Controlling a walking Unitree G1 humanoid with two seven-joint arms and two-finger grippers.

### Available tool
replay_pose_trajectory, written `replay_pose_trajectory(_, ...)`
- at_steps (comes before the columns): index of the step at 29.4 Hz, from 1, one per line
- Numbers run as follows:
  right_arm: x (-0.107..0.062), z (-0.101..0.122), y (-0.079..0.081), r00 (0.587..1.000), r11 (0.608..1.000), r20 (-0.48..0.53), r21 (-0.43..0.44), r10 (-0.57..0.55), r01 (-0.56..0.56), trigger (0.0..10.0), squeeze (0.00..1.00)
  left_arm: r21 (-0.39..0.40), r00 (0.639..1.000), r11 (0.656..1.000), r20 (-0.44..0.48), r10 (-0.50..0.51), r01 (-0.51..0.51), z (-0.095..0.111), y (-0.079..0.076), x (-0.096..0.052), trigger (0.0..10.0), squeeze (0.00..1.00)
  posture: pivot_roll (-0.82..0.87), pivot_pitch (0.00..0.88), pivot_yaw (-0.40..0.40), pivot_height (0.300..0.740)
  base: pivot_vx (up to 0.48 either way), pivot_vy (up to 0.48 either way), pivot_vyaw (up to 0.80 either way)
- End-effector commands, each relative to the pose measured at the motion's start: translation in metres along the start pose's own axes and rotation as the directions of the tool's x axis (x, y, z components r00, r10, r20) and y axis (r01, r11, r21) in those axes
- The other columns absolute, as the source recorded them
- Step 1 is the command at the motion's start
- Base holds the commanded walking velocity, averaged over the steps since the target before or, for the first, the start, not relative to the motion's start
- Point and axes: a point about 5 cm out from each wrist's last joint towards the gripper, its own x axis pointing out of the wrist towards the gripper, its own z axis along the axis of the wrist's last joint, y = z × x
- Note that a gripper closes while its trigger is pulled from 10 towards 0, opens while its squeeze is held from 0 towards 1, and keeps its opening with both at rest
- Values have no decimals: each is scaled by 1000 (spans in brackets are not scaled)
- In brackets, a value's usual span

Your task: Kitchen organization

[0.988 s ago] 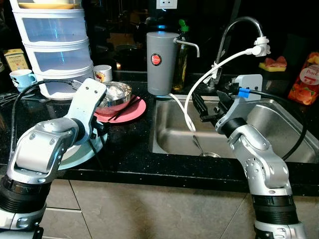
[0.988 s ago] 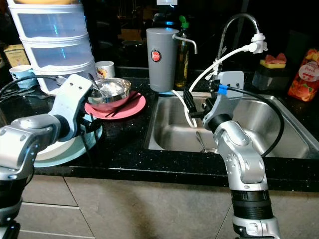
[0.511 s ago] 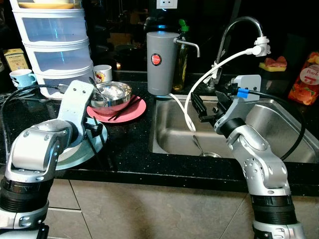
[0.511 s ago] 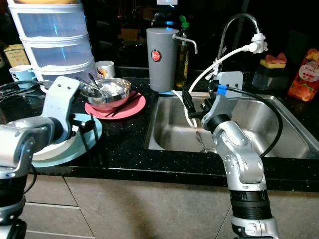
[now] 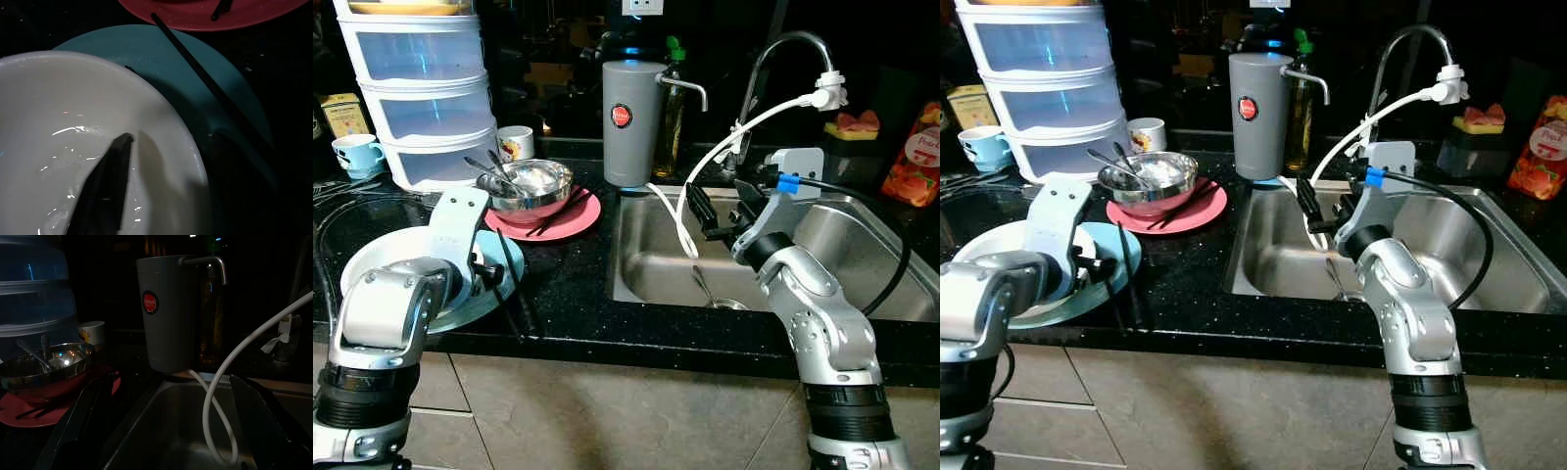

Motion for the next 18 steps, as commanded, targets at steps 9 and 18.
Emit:
replay_pose_trajectory(9,1,0,-1,1000,1000,3,11,-1,1,10000,0,38,999,999,16,34,-35,-3,1,2,0,0,104,113,-20,740,0,0,0)
replay_pose_trajectory(18,2,0,-1,1000,1000,3,13,-3,3,10000,0,122,985,988,158,74,-93,16,4,-2,0,0,103,112,-20,740,0,0,0)
